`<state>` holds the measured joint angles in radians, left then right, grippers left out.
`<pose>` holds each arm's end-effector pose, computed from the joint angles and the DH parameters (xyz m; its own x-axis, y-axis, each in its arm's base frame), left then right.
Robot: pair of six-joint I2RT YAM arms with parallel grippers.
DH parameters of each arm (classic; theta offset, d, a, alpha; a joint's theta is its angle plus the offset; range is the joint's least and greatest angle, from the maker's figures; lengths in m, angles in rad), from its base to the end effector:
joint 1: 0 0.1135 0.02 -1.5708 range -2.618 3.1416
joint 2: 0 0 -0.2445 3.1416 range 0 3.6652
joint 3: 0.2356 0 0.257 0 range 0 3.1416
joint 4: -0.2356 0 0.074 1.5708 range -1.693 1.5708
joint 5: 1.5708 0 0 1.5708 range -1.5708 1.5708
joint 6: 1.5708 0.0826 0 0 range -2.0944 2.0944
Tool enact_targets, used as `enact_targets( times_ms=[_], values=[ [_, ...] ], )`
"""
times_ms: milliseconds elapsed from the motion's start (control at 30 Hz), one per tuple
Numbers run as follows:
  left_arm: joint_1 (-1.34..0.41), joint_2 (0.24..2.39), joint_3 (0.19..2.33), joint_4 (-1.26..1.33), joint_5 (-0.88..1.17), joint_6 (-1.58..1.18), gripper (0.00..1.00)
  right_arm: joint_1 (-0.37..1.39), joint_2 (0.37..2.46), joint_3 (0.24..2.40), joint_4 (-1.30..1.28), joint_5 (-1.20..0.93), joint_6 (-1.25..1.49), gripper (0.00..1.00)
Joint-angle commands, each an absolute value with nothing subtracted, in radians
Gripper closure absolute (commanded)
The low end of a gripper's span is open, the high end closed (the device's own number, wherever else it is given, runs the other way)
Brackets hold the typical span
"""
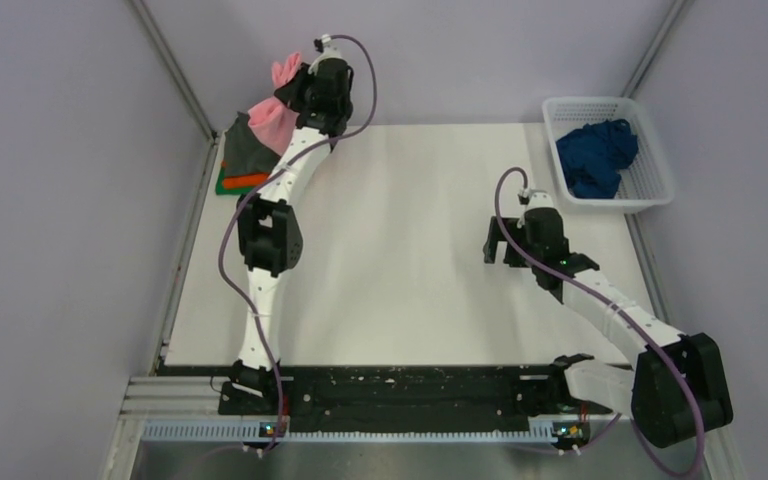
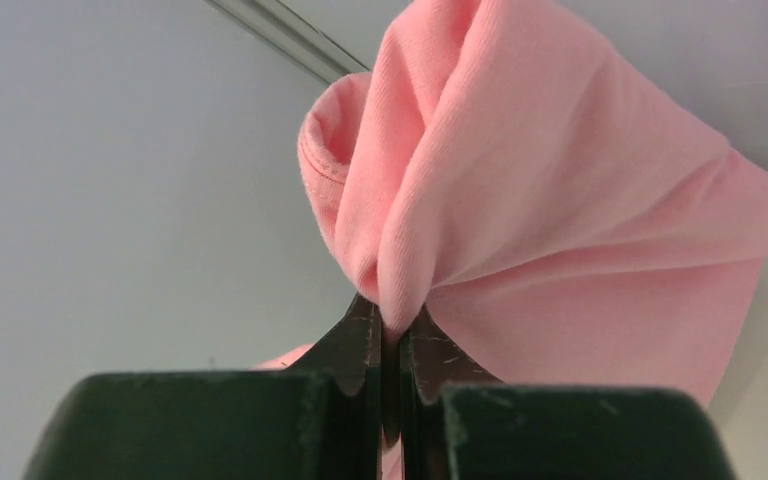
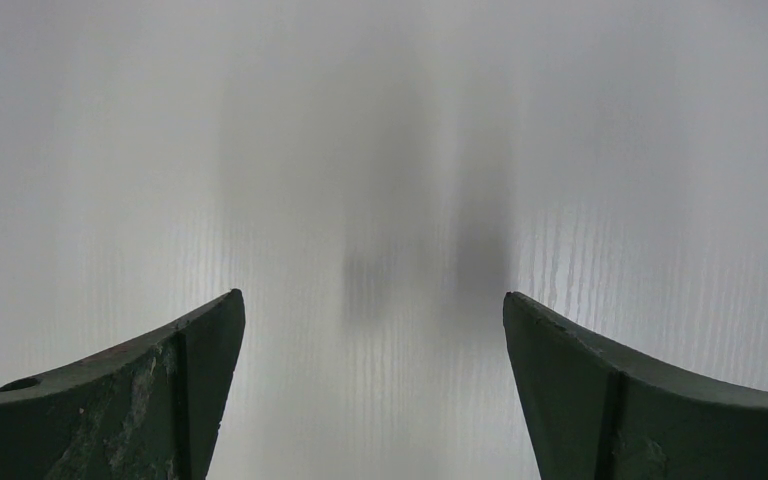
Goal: Fold and stack the t-shirts
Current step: Put the neatly folded tshirt into the corner of the board with the left arm
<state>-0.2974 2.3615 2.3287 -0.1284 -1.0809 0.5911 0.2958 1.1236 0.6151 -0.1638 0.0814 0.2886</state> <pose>0.5538 -0.0935 0.3191 -0.5146 0.4320 -0.7406 -0.4914 0.5593 0.6676 0.2737 0.0764 0.1673 -0.6365 0.1026 -0.7644 -0.0506 0.9834 0.1741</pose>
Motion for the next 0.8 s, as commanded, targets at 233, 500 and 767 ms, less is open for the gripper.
enact_targets(
  times_ms=[233,500,767],
  values=[
    [-0.181,2.347,2.375,-0.271,-0.929,0.356,1.0,0.284,1.151,0.638,-0.138,0.095,0.282,0.01],
    [-0.104,2.37,2.373,-0.32,-0.871,0.286,1.0,0.285,1.19,0.65,-0.148,0.096,0.282,0.01],
    [-0.05,2.395,2.372,-0.318,-0.827,0.232,1.0,0.285,1.227,0.671,-0.163,0.115,0.281,0.01]
  ],
)
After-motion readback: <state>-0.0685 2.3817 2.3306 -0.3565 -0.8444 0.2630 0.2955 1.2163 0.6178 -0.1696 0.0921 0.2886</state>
